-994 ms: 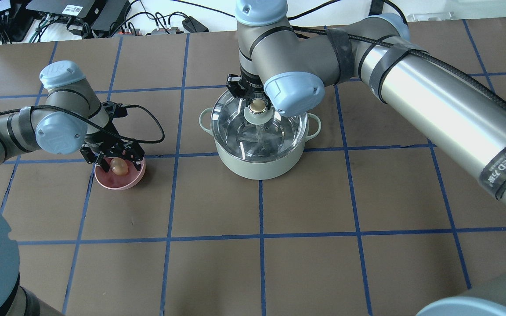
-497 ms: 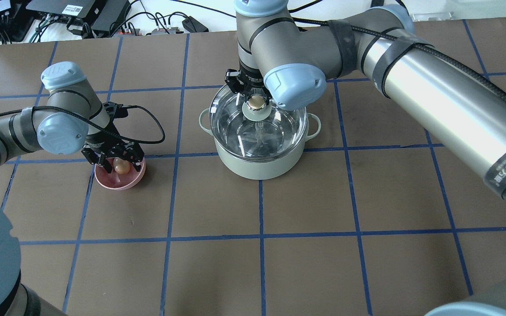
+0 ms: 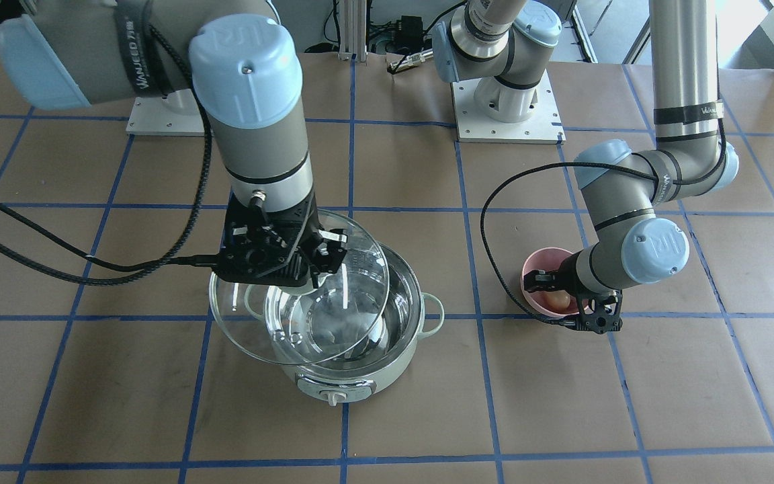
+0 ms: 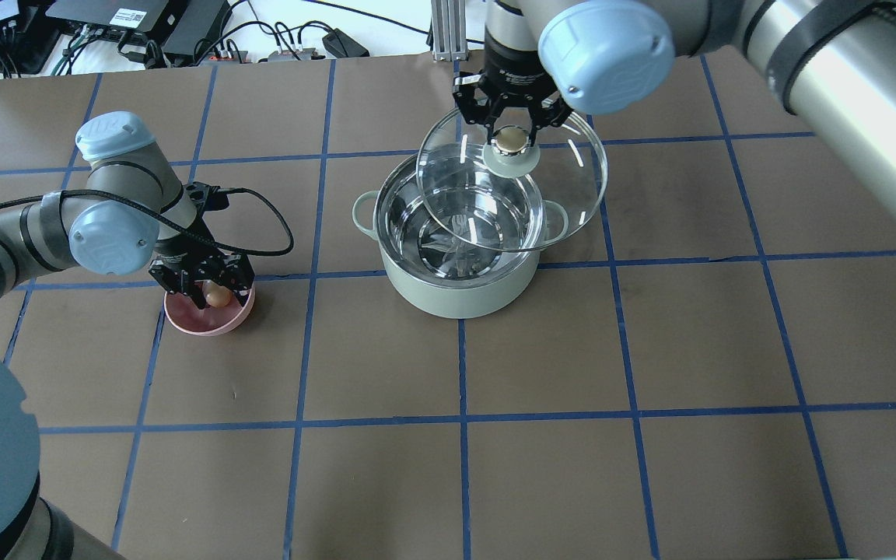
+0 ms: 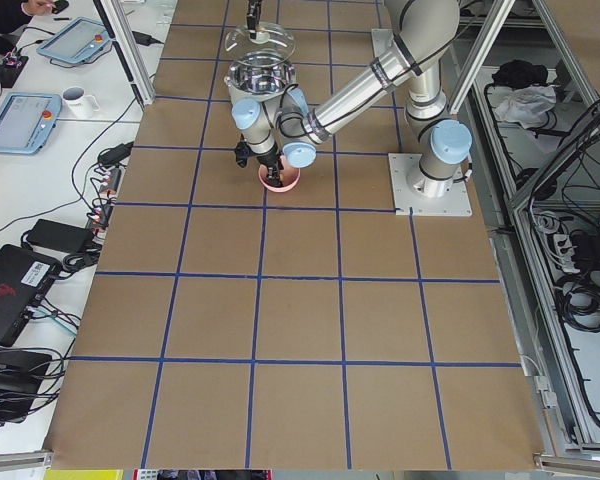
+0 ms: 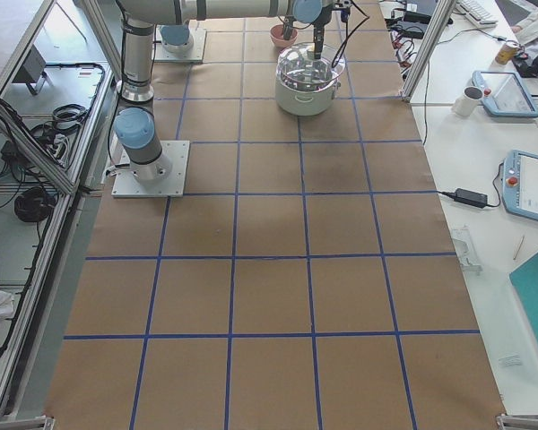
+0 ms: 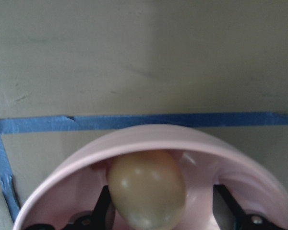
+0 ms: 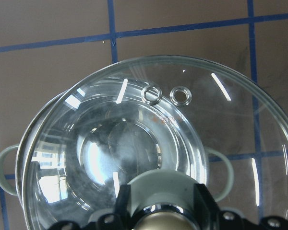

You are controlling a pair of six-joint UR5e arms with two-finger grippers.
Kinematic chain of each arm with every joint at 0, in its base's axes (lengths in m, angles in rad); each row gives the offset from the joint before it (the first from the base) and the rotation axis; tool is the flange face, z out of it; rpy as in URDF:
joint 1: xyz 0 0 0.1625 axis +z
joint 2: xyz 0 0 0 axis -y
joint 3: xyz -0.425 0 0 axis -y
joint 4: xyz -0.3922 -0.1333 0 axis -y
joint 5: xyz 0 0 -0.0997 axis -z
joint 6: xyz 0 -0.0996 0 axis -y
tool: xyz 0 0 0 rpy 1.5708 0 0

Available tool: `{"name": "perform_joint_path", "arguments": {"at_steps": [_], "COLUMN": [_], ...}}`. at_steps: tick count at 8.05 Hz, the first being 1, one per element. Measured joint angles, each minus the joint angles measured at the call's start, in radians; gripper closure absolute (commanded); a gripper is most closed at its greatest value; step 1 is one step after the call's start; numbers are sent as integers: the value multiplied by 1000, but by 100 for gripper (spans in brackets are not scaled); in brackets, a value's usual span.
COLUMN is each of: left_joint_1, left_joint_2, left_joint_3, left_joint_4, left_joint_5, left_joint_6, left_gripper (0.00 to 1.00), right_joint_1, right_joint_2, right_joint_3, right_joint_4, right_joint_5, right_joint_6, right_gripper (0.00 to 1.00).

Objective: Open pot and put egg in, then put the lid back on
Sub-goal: 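Lift the glass lid with the right gripper and move it away from the pot, then lift the egg out of the pink bowl with the left gripper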

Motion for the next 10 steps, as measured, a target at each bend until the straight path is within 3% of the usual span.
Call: {"name": "perform_joint_path", "arguments": {"at_steps": [1, 3, 4, 8, 9, 10], "left_joint_1": [0, 0, 0, -4, -6, -8], "left_joint_2": [-6, -12, -13, 17, 38, 56], "left_joint_3": [0, 0, 1, 7, 8, 9], "left_joint_4": [6, 17, 19, 15, 8, -3], "left_joint_5": [-1, 0, 0, -4, -4, -5], "left_joint_6": [0, 0, 0, -3, -8, -11], "left_gripper": [40, 62, 67, 68, 54, 17], "right_joint_1": [-55, -155, -192, -340, -377, -409], "right_joint_2": [-26, -64, -74, -122, -124, -122], "right_joint_3": [-2, -2, 1, 15, 16, 17], "right_joint_4": [45, 119, 136, 166, 164, 162], "right_joint_5": [4, 9, 4, -19, -13, -9], "right_joint_6": [-87, -240, -286, -502, -552, -589], "right_gripper": [90, 90, 91, 92, 91, 91]}}
